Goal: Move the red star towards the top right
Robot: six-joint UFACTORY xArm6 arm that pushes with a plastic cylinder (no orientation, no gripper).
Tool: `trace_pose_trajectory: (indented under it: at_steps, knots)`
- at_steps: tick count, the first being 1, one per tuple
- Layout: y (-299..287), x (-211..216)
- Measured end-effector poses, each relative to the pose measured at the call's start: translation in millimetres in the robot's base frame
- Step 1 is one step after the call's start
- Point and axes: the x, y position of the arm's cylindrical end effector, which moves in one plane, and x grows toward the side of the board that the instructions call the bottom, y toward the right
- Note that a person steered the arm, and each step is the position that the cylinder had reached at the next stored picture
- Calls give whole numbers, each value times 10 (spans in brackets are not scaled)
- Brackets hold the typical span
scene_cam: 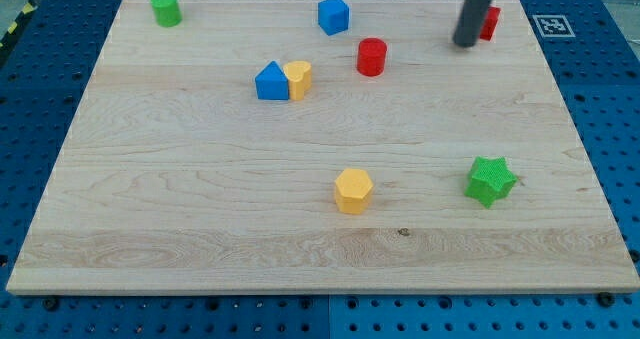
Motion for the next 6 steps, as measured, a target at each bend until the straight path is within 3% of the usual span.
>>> trace_pose_trajectory:
  at_steps: [4,5,6]
  knots:
    - [464,-259]
    - [255,-113]
    - [51,317]
